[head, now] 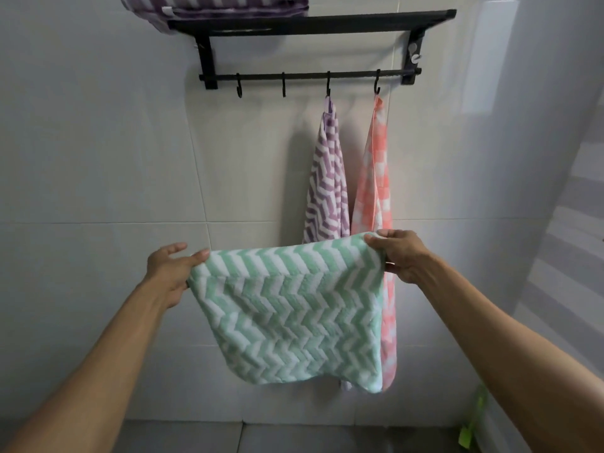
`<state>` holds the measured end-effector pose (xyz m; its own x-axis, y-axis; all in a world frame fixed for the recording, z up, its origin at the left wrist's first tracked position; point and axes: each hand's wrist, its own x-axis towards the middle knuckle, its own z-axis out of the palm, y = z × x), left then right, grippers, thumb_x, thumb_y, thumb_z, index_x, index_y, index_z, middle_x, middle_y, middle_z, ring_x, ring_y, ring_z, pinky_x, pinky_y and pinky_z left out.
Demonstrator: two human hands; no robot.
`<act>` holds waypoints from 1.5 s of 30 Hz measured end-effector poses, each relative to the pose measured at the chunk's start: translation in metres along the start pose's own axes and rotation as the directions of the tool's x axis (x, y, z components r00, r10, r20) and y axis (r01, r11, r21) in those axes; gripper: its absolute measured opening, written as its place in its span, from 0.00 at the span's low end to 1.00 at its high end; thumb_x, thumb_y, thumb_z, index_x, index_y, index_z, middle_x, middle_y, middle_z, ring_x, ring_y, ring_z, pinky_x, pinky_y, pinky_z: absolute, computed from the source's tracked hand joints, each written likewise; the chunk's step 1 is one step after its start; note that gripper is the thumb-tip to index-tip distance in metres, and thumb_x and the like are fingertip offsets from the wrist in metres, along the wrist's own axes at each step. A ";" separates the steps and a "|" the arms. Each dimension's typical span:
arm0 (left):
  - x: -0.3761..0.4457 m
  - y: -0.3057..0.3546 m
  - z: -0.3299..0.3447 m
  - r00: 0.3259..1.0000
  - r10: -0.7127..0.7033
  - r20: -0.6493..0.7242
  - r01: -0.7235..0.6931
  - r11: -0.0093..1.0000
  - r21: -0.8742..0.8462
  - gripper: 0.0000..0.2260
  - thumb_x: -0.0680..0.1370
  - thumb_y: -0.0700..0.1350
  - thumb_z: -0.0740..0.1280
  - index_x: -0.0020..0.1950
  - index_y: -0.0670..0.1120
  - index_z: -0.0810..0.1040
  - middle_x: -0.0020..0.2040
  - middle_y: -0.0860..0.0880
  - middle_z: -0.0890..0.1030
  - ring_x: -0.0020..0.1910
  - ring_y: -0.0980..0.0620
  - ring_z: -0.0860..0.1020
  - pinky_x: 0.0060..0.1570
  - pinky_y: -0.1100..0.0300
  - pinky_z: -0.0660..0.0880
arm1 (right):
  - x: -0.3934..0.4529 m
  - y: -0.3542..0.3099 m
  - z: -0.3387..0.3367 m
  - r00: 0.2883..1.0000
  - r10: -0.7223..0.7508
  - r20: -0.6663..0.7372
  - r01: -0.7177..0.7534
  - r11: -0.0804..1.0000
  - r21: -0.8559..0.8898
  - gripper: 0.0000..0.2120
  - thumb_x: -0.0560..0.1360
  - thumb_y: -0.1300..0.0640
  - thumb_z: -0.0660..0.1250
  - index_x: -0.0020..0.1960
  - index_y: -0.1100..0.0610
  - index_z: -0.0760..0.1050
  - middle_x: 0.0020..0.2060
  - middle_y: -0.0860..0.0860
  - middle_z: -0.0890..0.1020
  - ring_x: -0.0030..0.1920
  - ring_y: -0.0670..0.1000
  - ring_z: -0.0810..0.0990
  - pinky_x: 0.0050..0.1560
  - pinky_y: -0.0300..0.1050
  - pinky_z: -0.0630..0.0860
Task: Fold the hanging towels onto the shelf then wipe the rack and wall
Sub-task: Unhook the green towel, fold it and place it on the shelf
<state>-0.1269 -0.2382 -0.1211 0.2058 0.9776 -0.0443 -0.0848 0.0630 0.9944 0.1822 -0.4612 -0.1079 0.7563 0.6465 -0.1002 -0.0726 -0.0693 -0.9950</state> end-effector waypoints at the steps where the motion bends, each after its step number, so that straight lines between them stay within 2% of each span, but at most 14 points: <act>1: 0.002 0.005 0.000 0.999 0.021 -0.024 -0.023 0.997 -0.067 0.29 0.72 0.37 0.76 0.70 0.43 0.71 0.62 0.36 0.78 0.50 0.42 0.82 0.53 0.48 0.79 | 0.002 -0.002 -0.001 1.000 -0.022 -0.013 0.022 0.999 0.032 0.09 0.74 0.60 0.76 0.51 0.59 0.77 0.49 0.57 0.83 0.47 0.55 0.82 0.43 0.50 0.81; 6: 0.006 0.016 0.002 0.972 0.071 0.223 -0.092 0.992 0.083 0.26 0.70 0.35 0.77 0.66 0.46 0.77 0.58 0.38 0.81 0.52 0.41 0.83 0.49 0.49 0.83 | 0.002 -0.012 -0.012 0.987 -0.001 0.159 0.001 1.000 -0.003 0.09 0.74 0.66 0.74 0.54 0.63 0.80 0.50 0.56 0.84 0.49 0.56 0.83 0.47 0.51 0.81; 10: 0.008 0.017 0.003 0.987 0.113 0.114 -0.124 0.988 0.090 0.17 0.69 0.35 0.78 0.55 0.42 0.82 0.55 0.37 0.82 0.47 0.42 0.83 0.46 0.51 0.83 | 0.003 -0.011 -0.018 0.986 -0.010 0.164 0.013 1.000 -0.011 0.18 0.72 0.71 0.73 0.62 0.63 0.79 0.55 0.58 0.84 0.52 0.57 0.84 0.44 0.49 0.83; 15: 0.009 0.027 -0.005 0.930 0.030 0.367 -0.145 0.946 0.289 0.31 0.59 0.30 0.79 0.61 0.39 0.79 0.53 0.41 0.83 0.51 0.47 0.82 0.50 0.56 0.81 | 0.007 -0.013 -0.019 0.986 0.009 0.166 0.003 0.997 -0.073 0.13 0.74 0.69 0.73 0.58 0.61 0.81 0.58 0.57 0.82 0.57 0.58 0.82 0.52 0.53 0.83; 18: 0.011 0.023 -0.005 0.923 0.014 0.385 -0.204 0.866 0.456 0.36 0.53 0.28 0.81 0.59 0.41 0.79 0.50 0.43 0.84 0.49 0.48 0.82 0.55 0.52 0.79 | 0.005 -0.012 -0.022 0.976 0.014 0.219 0.016 0.991 -0.134 0.18 0.70 0.73 0.74 0.58 0.62 0.82 0.60 0.57 0.80 0.57 0.58 0.81 0.54 0.52 0.82; 23: 0.030 0.010 -0.008 0.937 0.105 0.334 -0.311 0.686 0.658 0.22 0.56 0.34 0.84 0.48 0.42 0.85 0.43 0.44 0.85 0.47 0.43 0.83 0.53 0.49 0.81 | 0.006 -0.005 -0.016 0.973 -0.035 0.227 0.131 0.897 -0.423 0.20 0.68 0.72 0.77 0.60 0.67 0.80 0.51 0.56 0.82 0.49 0.54 0.83 0.42 0.42 0.84; 26: 0.030 0.015 -0.011 0.925 0.168 0.341 -0.372 0.588 0.718 0.11 0.62 0.41 0.83 0.40 0.44 0.86 0.40 0.45 0.85 0.44 0.44 0.83 0.47 0.53 0.78 | 0.009 -0.007 -0.016 0.971 -0.040 0.234 0.172 0.797 -0.579 0.13 0.73 0.62 0.76 0.56 0.64 0.82 0.51 0.55 0.83 0.53 0.54 0.82 0.55 0.49 0.83; 28: 0.026 0.032 -0.013 0.913 0.214 0.347 -0.391 0.701 0.596 0.11 0.65 0.42 0.82 0.43 0.43 0.85 0.40 0.46 0.85 0.43 0.46 0.82 0.43 0.58 0.78 | 0.010 -0.021 -0.021 0.968 -0.023 0.251 0.153 0.843 -0.516 0.14 0.75 0.60 0.75 0.58 0.63 0.81 0.55 0.55 0.83 0.58 0.55 0.81 0.63 0.56 0.78; 30: 0.024 0.056 -0.014 0.912 0.238 0.334 -0.337 0.900 0.278 0.16 0.64 0.45 0.80 0.49 0.43 0.84 0.43 0.47 0.87 0.43 0.48 0.84 0.41 0.60 0.81 | 0.012 -0.040 -0.028 0.950 -0.082 0.301 0.157 0.960 -0.233 0.19 0.73 0.58 0.76 0.62 0.63 0.79 0.57 0.56 0.84 0.60 0.57 0.81 0.68 0.61 0.74; 32: 0.021 0.066 -0.013 0.901 0.224 0.373 -0.257 0.965 0.042 0.25 0.62 0.47 0.81 0.56 0.43 0.82 0.50 0.48 0.87 0.47 0.48 0.85 0.43 0.56 0.83 | 0.012 -0.051 -0.030 0.908 -0.157 0.389 0.159 0.987 0.027 0.30 0.69 0.55 0.80 0.68 0.59 0.75 0.61 0.55 0.83 0.62 0.57 0.82 0.67 0.63 0.74; 34: 0.013 0.045 -0.014 0.911 0.121 0.395 -0.172 0.980 0.097 0.33 0.57 0.51 0.85 0.58 0.41 0.82 0.52 0.46 0.86 0.50 0.46 0.85 0.46 0.52 0.83 | 0.006 -0.036 -0.020 0.868 -0.088 0.489 0.159 0.982 -0.105 0.38 0.62 0.55 0.83 0.70 0.55 0.73 0.62 0.53 0.83 0.62 0.57 0.82 0.66 0.62 0.76; 36: 0.009 0.012 -0.015 0.945 0.000 0.328 -0.058 0.985 0.165 0.28 0.60 0.50 0.83 0.55 0.39 0.83 0.52 0.42 0.86 0.47 0.43 0.86 0.48 0.49 0.82 | 0.002 -0.001 -0.010 0.860 0.053 0.508 0.101 0.957 -0.272 0.36 0.63 0.58 0.83 0.68 0.57 0.75 0.61 0.54 0.84 0.61 0.56 0.83 0.63 0.61 0.78; 41: 0.020 0.013 -0.025 0.956 -0.152 0.253 0.139 0.988 0.066 0.23 0.71 0.55 0.75 0.55 0.38 0.82 0.52 0.40 0.86 0.50 0.40 0.84 0.55 0.44 0.79 | -0.006 0.028 -0.003 0.876 0.108 0.470 -0.174 0.980 0.098 0.25 0.76 0.47 0.72 0.66 0.62 0.78 0.61 0.59 0.83 0.61 0.59 0.83 0.67 0.60 0.75; 45: 0.012 0.005 -0.026 0.893 -0.242 0.378 0.167 0.961 0.222 0.29 0.65 0.52 0.80 0.58 0.35 0.82 0.55 0.37 0.84 0.53 0.38 0.83 0.55 0.43 0.80 | -0.014 0.041 0.003 0.840 0.184 0.510 -0.230 0.973 0.028 0.28 0.76 0.47 0.70 0.69 0.61 0.75 0.61 0.60 0.83 0.60 0.60 0.83 0.67 0.60 0.75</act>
<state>-0.1506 -0.2213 -0.1194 0.5731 0.7822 -0.2443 0.1692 0.1788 0.9692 0.1664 -0.4707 -0.1476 0.2908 0.9179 -0.2699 -0.2627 -0.1946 -0.9450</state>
